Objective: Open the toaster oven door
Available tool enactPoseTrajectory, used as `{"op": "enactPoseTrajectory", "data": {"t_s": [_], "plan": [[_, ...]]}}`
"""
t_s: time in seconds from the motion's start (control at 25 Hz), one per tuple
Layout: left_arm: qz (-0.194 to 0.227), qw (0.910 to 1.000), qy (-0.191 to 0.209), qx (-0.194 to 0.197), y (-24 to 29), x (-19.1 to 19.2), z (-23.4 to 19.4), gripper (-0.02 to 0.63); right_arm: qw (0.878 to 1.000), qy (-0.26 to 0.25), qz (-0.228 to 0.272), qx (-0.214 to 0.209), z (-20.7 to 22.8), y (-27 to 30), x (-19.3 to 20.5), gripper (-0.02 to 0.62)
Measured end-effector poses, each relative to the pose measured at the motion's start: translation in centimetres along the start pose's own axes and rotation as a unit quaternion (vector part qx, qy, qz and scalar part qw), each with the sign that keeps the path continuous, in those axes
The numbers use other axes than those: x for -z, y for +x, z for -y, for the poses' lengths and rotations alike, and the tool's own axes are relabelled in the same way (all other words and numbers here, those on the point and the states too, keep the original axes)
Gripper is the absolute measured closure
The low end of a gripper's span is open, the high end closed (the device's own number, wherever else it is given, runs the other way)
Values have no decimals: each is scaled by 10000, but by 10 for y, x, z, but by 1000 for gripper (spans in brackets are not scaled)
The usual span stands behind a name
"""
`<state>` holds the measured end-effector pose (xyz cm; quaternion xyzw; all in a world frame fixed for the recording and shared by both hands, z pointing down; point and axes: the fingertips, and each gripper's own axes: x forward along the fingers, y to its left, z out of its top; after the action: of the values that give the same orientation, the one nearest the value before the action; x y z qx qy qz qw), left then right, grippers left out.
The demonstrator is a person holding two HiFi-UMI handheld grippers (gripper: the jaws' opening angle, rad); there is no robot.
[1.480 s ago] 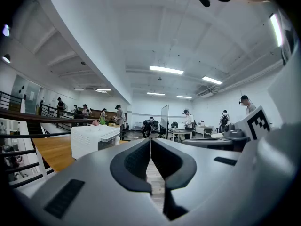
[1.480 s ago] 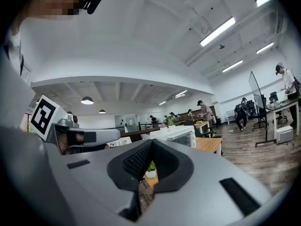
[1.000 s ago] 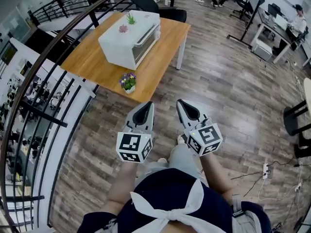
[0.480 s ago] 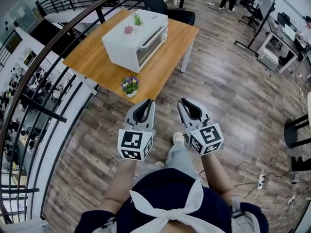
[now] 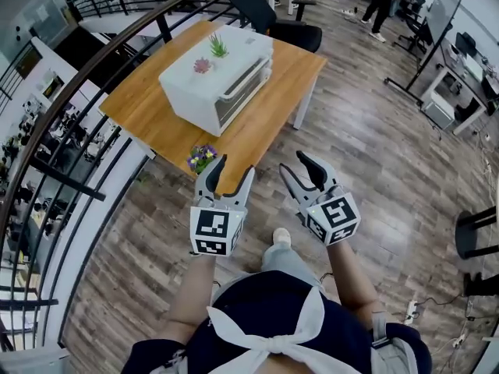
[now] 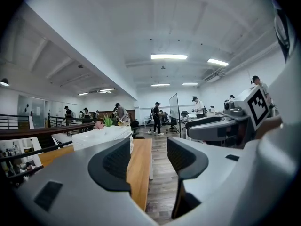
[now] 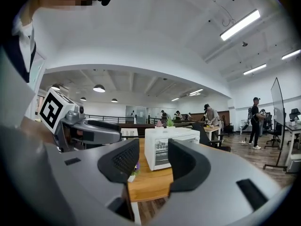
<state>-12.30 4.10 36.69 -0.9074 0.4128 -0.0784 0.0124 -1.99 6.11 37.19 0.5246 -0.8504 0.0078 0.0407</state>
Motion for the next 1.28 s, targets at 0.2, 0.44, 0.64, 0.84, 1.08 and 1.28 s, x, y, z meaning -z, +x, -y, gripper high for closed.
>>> {"op": "enactPoseTrajectory", "data": {"t_s": [0.2, 0.44, 0.64, 0.84, 1.08, 1.28], "plan": [[-87, 9996, 32, -276, 32, -5, -21, 370, 9997, -154, -63, -202, 36, 29, -4, 410], [-382, 9972, 64, -644, 66, -1, -36, 370, 9980, -331, -218, -495, 72, 55, 0, 410], [-583, 9931, -70, -1019, 93, 2, -44, 370, 9961, -457, -286, -702, 100, 71, 5, 410], [-644, 9900, -104, -1253, 111, 4, -48, 370, 9940, -464, -324, -933, 121, 87, 11, 410], [-854, 9873, -49, -1339, 128, 9, -43, 370, 9915, -517, -374, -1132, 139, 97, 17, 410], [-1149, 9857, 10, -1233, 142, 22, -40, 370, 9904, -569, -415, -1188, 149, 107, 25, 410]]}}
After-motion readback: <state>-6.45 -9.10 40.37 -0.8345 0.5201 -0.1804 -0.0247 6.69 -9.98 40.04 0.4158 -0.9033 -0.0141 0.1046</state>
